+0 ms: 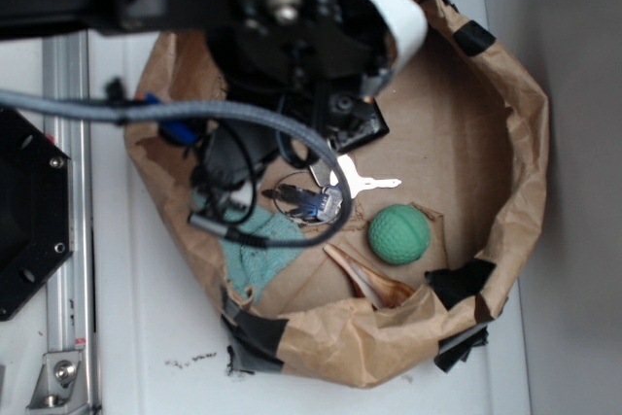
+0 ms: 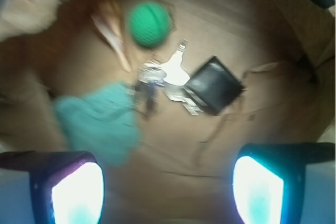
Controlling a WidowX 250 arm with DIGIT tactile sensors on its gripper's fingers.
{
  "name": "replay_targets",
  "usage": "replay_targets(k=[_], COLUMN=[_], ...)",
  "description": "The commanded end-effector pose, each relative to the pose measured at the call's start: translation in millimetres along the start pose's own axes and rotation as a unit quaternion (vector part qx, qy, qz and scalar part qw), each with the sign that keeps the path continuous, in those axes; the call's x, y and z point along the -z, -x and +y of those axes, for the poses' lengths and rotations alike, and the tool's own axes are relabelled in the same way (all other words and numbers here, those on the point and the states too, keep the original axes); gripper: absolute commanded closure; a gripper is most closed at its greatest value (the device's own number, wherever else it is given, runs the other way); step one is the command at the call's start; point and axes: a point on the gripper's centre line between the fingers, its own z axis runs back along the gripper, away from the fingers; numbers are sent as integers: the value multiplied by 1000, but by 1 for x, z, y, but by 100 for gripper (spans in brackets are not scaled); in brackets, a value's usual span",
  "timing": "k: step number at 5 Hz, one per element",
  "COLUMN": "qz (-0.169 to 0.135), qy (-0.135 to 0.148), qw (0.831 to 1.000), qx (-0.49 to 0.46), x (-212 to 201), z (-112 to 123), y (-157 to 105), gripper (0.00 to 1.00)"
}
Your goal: Grab the black box.
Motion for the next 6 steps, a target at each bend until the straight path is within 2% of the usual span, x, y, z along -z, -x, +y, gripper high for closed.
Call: replay_targets(k=[1, 2, 3, 4, 5, 6], qz=[18, 9, 10, 1, 26, 30], qy=[-33, -47, -48, -24, 4, 23], qw=[989, 987, 981, 978, 975, 975], qx=[142, 154, 185, 208, 220, 218], x=[50, 65, 81, 94, 118, 125], z=[24, 37, 43, 41, 42, 45], y=[-6, -10, -25, -43, -54, -57], gripper=[0, 0, 0, 0, 0, 66])
